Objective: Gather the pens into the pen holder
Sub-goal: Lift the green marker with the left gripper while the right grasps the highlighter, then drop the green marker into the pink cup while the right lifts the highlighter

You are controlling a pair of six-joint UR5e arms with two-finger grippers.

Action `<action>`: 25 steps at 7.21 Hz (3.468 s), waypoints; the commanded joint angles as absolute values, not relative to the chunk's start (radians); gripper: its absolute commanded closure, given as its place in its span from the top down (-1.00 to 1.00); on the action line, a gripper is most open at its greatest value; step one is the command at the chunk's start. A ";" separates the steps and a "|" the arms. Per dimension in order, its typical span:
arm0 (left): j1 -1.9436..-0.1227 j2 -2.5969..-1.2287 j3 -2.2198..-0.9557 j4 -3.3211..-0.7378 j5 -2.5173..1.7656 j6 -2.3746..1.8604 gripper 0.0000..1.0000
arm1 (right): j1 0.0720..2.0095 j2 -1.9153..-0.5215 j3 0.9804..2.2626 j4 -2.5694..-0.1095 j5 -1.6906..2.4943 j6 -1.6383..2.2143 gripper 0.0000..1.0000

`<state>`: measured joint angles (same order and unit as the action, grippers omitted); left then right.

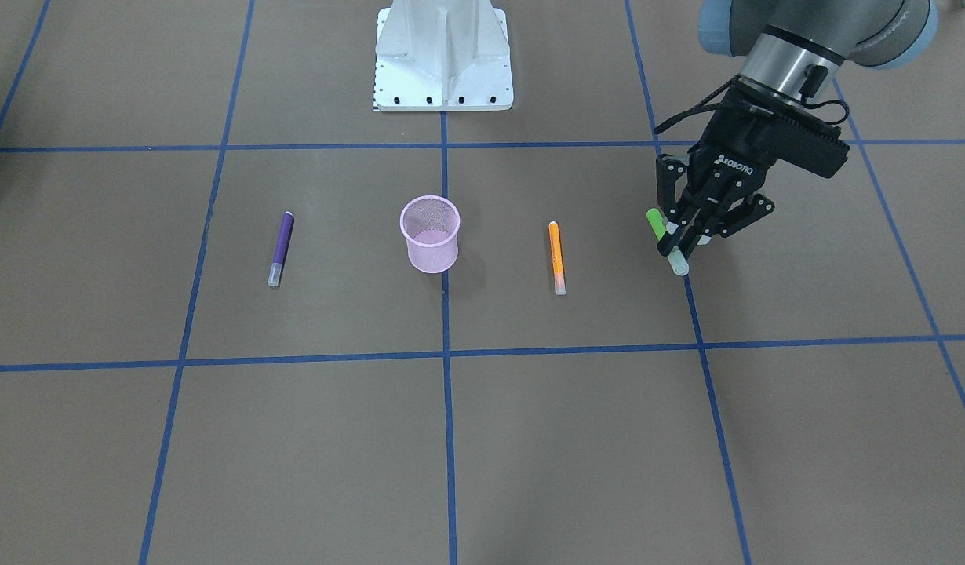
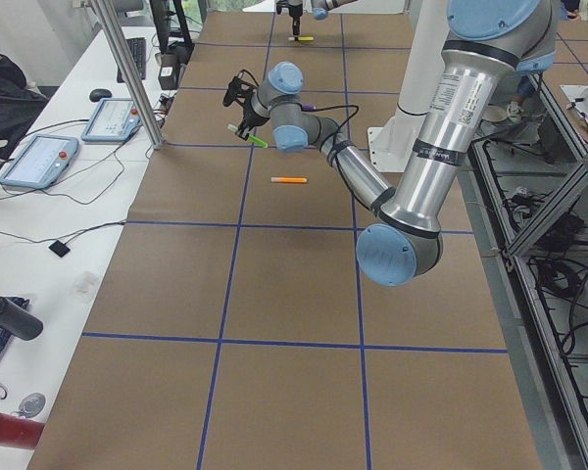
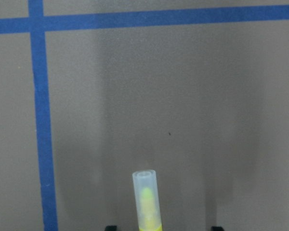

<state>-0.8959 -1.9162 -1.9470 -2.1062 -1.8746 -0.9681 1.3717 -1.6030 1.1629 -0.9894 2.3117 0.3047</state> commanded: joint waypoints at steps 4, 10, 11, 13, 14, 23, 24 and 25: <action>-0.896 -1.916 -1.947 -2.106 -1.875 -0.966 -1.00 | 1.361 -1.605 1.163 -0.989 2.312 0.304 0.06; -0.893 -1.917 -1.944 -2.103 -1.875 -0.966 -1.00 | 1.361 -1.608 1.164 -0.989 2.309 0.301 -0.93; -0.893 -1.917 -1.944 -2.103 -1.875 -0.966 -1.00 | 1.361 -1.608 1.166 -0.988 2.307 0.301 -1.00; -0.837 -1.945 -1.944 -2.105 -1.756 -0.983 -1.00 | 1.361 -1.605 1.193 -0.986 2.316 0.302 -1.00; -0.740 -1.988 -1.944 -2.105 -1.615 -1.029 -1.00 | 1.361 -1.602 1.228 -0.995 2.322 0.304 -1.00; -0.318 -2.192 -1.675 -2.345 -0.968 -1.203 -1.00 | 1.404 -1.594 1.405 -1.003 2.416 0.410 -1.00; -0.316 -2.195 -1.645 -2.345 -0.969 -1.201 -1.00 | 1.405 -1.594 1.405 -1.003 2.418 0.408 -1.00; -0.314 -2.195 -1.623 -2.342 -0.976 -1.189 -1.00 | 1.405 -1.591 1.405 -1.002 2.418 0.408 -1.00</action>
<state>-0.3173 -2.1925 -1.6537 -2.3428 -0.9729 -1.1987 1.4040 -1.5934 1.4041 -1.0028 2.4144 0.4083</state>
